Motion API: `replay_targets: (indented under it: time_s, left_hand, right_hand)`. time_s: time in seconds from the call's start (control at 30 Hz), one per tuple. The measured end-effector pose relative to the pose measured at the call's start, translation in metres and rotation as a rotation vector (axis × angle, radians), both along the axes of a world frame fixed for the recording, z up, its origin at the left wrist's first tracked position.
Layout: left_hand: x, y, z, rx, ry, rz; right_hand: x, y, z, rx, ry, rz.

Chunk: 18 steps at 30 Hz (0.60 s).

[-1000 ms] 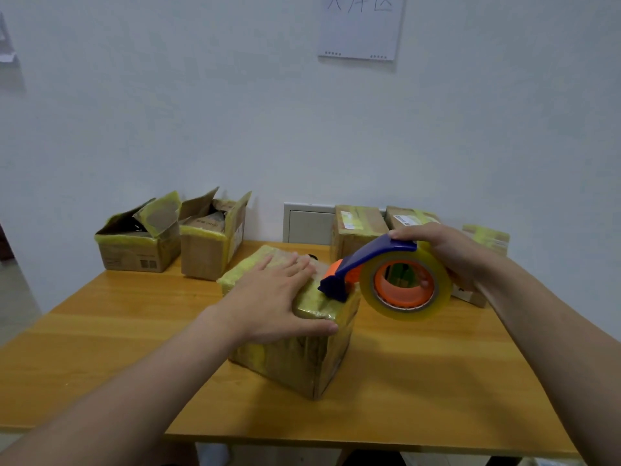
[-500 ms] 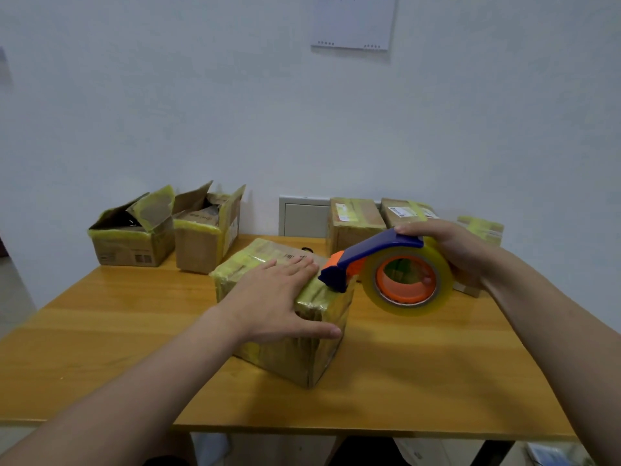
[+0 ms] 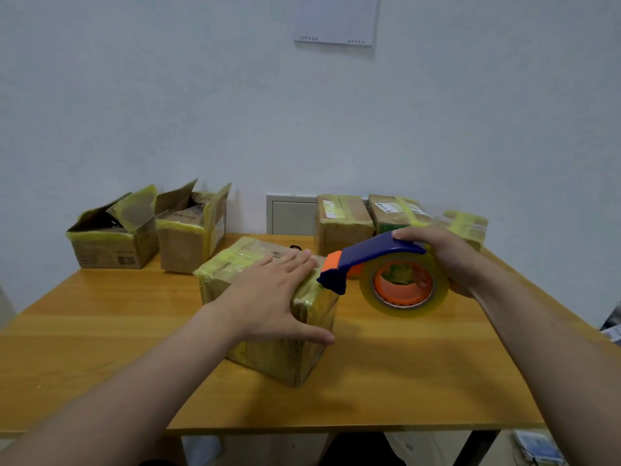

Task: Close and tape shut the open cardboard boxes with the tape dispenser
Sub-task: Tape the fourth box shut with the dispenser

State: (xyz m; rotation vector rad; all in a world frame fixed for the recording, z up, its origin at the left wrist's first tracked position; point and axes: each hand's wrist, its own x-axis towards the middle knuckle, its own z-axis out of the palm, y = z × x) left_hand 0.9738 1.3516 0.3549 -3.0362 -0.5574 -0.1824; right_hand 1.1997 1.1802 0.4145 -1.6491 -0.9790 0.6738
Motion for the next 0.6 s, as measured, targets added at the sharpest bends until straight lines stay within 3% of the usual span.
replay_targets:
  time_s: [0.6]
  left_hand:
    - [0.01,-0.001,-0.003,-0.005,-0.011,0.07]
  right_hand:
    - [0.008,-0.033,-0.035,0.034,0.065,0.0]
